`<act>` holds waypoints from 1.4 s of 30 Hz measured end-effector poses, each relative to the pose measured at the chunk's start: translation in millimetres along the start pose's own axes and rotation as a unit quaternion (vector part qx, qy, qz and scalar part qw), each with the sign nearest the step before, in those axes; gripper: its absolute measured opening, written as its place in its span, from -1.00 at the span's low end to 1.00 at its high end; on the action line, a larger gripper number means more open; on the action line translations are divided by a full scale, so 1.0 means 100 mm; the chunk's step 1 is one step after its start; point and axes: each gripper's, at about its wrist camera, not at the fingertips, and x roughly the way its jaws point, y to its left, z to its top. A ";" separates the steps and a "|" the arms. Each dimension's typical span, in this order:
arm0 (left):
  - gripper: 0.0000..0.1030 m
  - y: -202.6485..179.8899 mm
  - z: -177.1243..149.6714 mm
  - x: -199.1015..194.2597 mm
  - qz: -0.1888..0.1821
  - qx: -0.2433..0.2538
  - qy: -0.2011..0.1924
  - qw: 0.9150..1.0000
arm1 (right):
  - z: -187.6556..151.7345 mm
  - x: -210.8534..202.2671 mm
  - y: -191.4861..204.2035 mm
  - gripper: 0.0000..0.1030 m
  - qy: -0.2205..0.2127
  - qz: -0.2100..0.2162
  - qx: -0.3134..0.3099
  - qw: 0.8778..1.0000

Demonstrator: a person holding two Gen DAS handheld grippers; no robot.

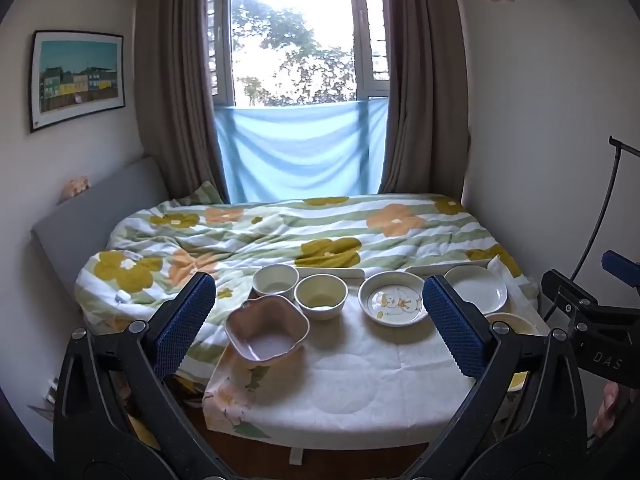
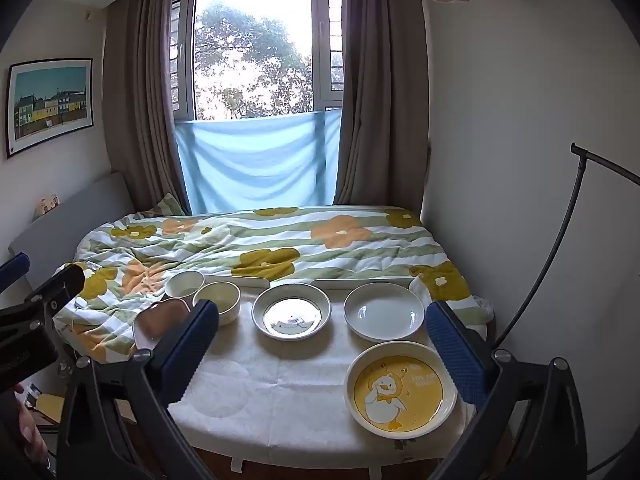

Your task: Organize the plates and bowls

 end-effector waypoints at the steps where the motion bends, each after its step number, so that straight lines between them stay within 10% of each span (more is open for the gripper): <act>1: 0.99 0.00 0.00 0.00 -0.001 0.001 -0.001 1.000 | 0.00 0.00 0.00 0.99 0.000 0.000 0.001 1.000; 42: 0.99 -0.07 0.05 0.06 -0.010 0.002 -0.005 1.000 | 0.00 0.12 -0.01 0.99 0.005 0.005 0.005 1.000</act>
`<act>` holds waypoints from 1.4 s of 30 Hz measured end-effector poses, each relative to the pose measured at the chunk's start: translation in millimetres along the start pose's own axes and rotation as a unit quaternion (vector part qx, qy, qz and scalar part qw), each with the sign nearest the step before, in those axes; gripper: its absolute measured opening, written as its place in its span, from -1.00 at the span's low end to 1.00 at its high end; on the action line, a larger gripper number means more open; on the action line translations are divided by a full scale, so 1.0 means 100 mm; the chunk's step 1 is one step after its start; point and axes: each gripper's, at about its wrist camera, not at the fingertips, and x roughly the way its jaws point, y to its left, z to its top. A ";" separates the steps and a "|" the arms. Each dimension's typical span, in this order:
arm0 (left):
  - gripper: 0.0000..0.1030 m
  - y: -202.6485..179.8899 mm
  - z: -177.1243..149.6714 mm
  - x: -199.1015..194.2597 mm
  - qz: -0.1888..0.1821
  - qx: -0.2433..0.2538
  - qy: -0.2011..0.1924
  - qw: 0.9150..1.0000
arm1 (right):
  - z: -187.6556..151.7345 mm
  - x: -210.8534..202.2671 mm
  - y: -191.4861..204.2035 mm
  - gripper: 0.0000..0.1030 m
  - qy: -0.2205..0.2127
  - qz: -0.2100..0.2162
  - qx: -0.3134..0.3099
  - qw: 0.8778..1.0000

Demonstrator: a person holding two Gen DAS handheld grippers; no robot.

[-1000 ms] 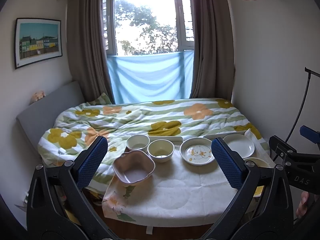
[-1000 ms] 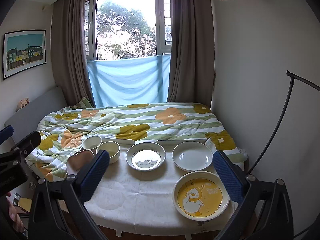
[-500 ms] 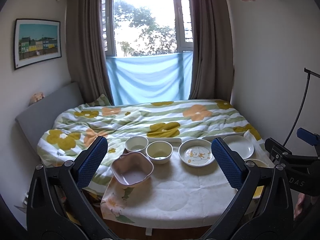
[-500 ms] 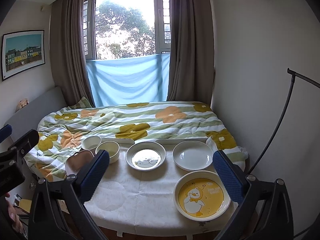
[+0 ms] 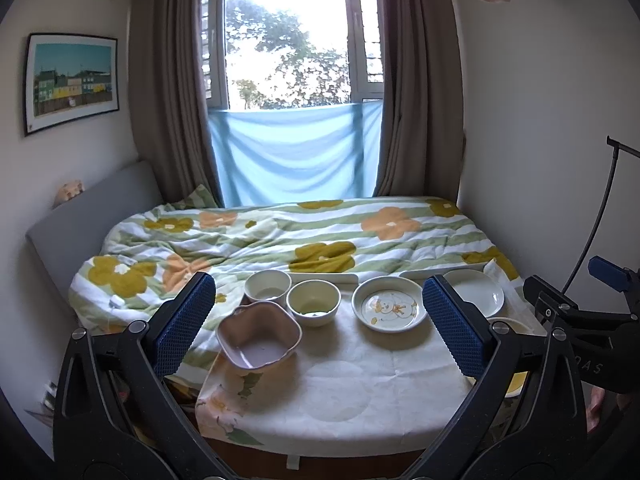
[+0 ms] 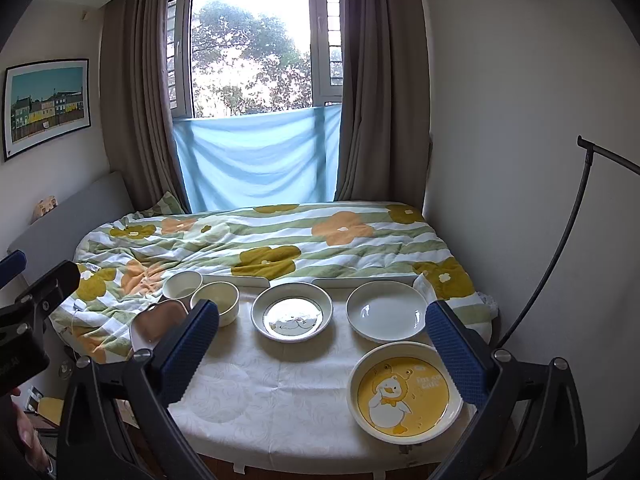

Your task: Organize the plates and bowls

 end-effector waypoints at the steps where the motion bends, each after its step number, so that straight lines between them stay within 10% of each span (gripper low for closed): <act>1: 0.99 -0.01 0.00 0.01 0.000 0.000 0.000 1.000 | 0.00 -0.01 0.00 0.99 0.000 0.000 0.000 1.000; 42: 0.99 0.00 0.06 0.10 0.011 -0.001 -0.004 1.000 | 0.00 0.07 0.03 0.99 0.006 0.000 -0.003 1.000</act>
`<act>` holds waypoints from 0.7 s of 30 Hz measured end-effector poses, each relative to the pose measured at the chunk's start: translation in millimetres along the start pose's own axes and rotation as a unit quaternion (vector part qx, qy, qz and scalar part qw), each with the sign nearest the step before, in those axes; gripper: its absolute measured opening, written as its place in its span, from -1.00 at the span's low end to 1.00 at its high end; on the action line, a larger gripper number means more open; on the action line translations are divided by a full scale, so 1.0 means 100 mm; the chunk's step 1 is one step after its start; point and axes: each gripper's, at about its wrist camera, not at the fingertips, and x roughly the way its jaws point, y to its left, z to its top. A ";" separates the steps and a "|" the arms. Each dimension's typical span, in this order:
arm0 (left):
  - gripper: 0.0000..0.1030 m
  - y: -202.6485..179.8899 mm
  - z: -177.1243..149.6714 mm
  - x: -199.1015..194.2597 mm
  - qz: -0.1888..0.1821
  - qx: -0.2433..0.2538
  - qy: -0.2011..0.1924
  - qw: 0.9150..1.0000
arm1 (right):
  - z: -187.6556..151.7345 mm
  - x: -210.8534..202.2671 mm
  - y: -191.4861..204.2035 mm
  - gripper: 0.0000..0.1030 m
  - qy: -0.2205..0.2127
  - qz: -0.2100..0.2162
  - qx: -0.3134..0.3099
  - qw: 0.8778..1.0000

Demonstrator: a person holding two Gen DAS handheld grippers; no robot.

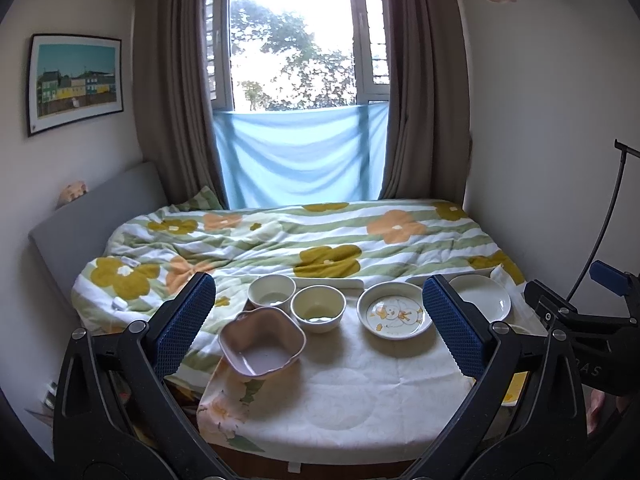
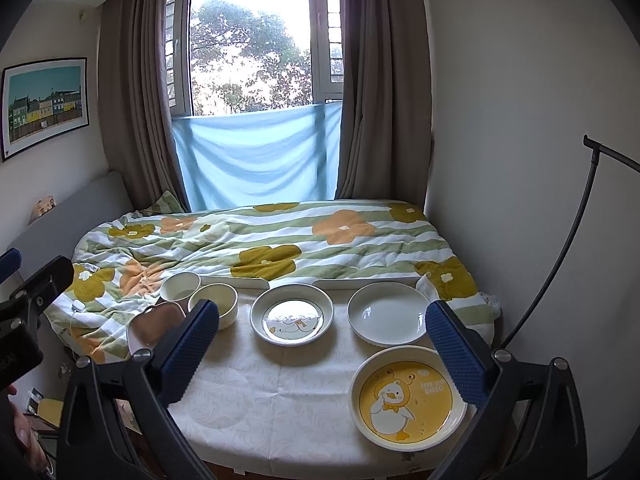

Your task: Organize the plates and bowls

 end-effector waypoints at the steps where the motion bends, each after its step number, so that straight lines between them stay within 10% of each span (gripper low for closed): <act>1: 0.99 0.00 0.00 0.00 0.000 0.002 0.000 1.000 | 0.00 0.01 0.02 0.99 0.001 -0.002 -0.004 1.000; 11: 0.99 -0.14 0.07 0.30 -0.087 0.036 0.041 0.995 | -0.12 0.10 -0.09 0.99 0.032 -0.016 0.016 0.999; 21: 0.99 -1.03 -0.46 1.26 -0.221 0.102 0.178 0.953 | -0.77 0.42 -0.98 0.99 0.124 -0.055 0.118 0.984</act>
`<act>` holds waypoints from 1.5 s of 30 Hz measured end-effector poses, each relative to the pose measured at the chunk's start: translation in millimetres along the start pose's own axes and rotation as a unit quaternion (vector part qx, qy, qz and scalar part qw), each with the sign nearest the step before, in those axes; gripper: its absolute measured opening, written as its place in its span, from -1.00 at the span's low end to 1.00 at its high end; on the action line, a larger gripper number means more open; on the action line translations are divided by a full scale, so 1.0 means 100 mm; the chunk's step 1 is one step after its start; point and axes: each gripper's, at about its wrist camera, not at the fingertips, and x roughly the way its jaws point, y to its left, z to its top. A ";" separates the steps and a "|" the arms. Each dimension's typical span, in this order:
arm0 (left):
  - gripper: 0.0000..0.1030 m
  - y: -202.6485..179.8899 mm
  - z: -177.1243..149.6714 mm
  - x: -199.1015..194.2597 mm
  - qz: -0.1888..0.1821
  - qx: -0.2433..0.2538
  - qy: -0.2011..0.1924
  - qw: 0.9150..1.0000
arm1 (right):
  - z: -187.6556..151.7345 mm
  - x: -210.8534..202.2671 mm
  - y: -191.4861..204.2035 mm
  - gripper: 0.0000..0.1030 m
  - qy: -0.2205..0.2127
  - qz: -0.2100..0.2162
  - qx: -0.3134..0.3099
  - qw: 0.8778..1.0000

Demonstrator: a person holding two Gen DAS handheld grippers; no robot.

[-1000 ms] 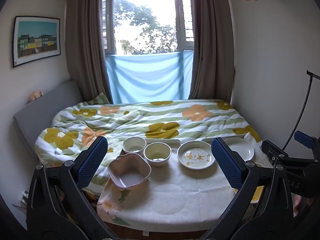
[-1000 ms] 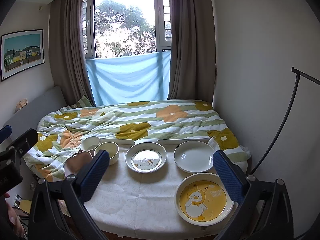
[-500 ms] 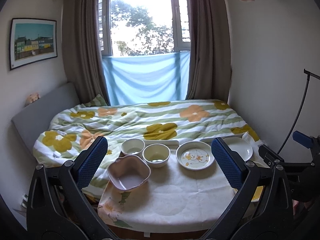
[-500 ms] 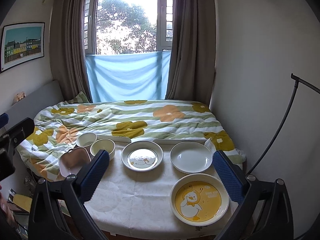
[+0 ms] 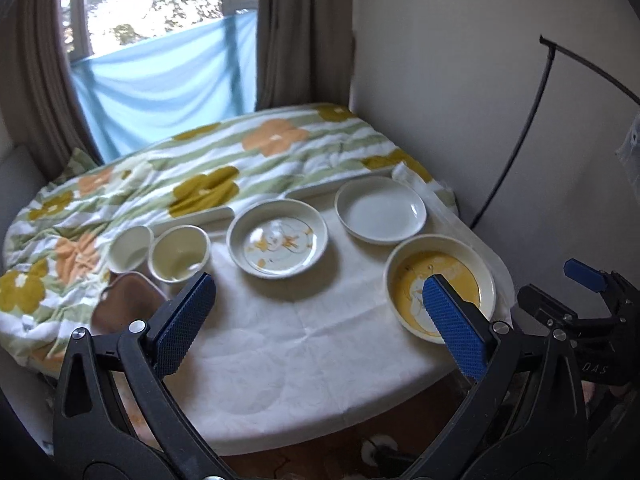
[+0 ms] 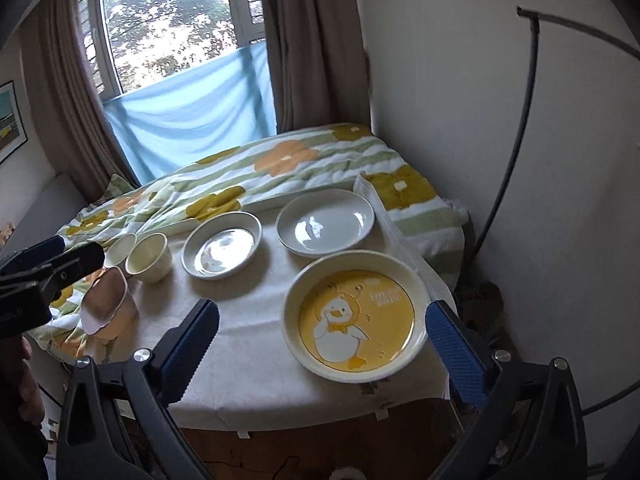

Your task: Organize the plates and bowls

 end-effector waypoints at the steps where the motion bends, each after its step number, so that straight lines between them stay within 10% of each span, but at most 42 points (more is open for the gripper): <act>1: 0.99 -0.08 -0.02 0.18 -0.010 0.004 0.013 1.000 | -0.03 0.09 -0.12 0.99 0.010 0.000 0.010 1.000; 10: 0.96 -0.63 -0.18 1.63 -0.103 0.035 0.148 0.983 | -0.28 1.02 -0.97 0.65 0.113 0.033 0.072 0.990; 21: -0.11 -0.84 -0.40 2.49 -0.141 0.049 0.252 0.956 | -0.32 1.62 -1.39 -0.20 0.171 0.099 0.110 0.974; 27: -0.60 -0.87 -0.46 2.62 -0.144 0.056 0.267 0.951 | -0.31 1.74 -1.46 -0.60 0.180 0.101 0.106 0.973; 45: -0.64 -1.04 -0.45 2.45 -0.122 0.088 0.239 0.959 | -0.26 1.86 -1.42 -0.74 0.191 0.088 0.020 0.977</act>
